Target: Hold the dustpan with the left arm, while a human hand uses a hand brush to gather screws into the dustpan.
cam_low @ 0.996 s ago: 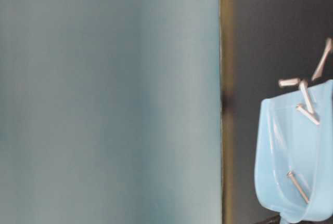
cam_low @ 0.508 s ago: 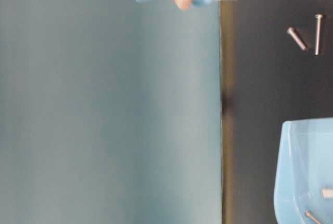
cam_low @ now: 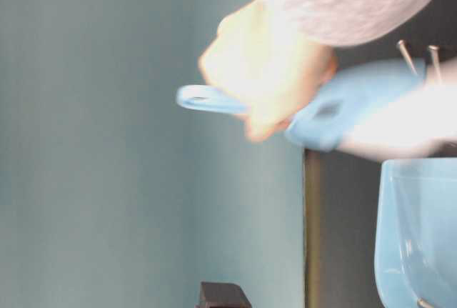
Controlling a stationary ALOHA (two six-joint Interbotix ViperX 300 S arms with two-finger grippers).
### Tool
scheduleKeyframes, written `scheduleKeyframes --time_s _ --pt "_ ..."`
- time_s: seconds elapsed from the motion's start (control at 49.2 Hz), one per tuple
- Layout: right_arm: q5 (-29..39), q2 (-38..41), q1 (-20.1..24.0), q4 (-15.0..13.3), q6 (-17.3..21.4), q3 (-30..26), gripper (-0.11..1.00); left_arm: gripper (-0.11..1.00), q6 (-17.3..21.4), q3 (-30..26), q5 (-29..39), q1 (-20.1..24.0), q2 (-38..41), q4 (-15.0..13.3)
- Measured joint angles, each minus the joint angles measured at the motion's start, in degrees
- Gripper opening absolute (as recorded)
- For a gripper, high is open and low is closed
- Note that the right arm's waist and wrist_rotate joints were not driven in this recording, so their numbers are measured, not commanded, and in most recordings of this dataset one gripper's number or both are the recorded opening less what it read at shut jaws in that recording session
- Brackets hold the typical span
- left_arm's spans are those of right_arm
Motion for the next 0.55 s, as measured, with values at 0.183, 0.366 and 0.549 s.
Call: scheduleKeyframes --time_s 0.183,0.366,0.549 --pt "-0.1 0.0 0.0 0.0 0.0 0.0 0.0 0.3 -0.4 0.3 -0.1 0.2 0.0 0.0" --pt "0.0 0.1 0.0 0.0 0.0 0.0 0.0 0.3 -0.7 1.5 0.1 0.2 -0.5 -0.1" --pt "0.0 0.0 0.0 0.0 0.0 0.0 0.0 0.3 -0.8 3.1 0.5 0.3 -2.9 0.0"
